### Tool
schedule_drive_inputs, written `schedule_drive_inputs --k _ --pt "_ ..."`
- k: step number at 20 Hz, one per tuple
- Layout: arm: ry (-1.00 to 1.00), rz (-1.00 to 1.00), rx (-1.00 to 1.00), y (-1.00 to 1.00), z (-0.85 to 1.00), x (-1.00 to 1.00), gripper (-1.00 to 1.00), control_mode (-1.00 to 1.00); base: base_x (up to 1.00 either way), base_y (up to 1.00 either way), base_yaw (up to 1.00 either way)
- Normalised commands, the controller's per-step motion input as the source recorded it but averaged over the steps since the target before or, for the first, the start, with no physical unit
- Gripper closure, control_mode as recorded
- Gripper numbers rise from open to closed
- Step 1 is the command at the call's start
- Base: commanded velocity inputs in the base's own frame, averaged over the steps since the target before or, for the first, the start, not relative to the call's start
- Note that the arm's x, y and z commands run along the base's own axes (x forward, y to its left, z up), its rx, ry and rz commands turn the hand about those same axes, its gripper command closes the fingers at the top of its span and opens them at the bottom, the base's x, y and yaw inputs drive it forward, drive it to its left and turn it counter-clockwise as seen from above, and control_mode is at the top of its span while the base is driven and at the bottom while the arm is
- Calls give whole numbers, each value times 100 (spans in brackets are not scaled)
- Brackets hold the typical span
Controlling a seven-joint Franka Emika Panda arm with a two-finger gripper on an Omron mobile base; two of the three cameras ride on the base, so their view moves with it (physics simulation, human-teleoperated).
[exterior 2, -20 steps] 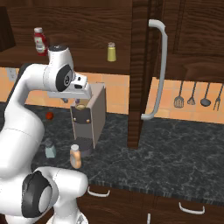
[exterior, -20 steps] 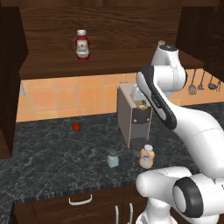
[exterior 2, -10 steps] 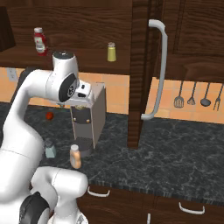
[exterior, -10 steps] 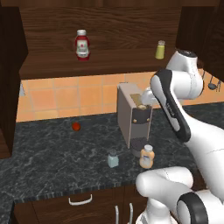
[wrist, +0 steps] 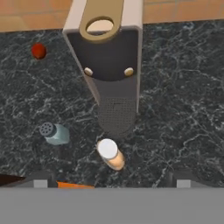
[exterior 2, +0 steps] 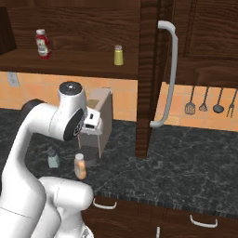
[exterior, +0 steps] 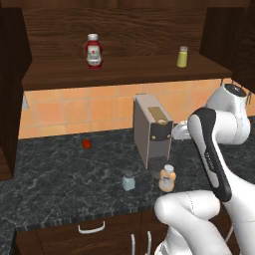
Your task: Put the shaker and condiment bottle from the counter next to their counterparts in the cabinet.
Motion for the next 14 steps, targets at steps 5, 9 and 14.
schedule_drive_inputs --k 5,9,14 --pt "-12 0 15 -68 -16 -3 -100 -100 0 0 0" --pt "-19 0 18 -59 -48 -11 -100 -100 0 0 0" --pt "-30 0 20 -8 -99 -69 -100 -100 0 0 0"
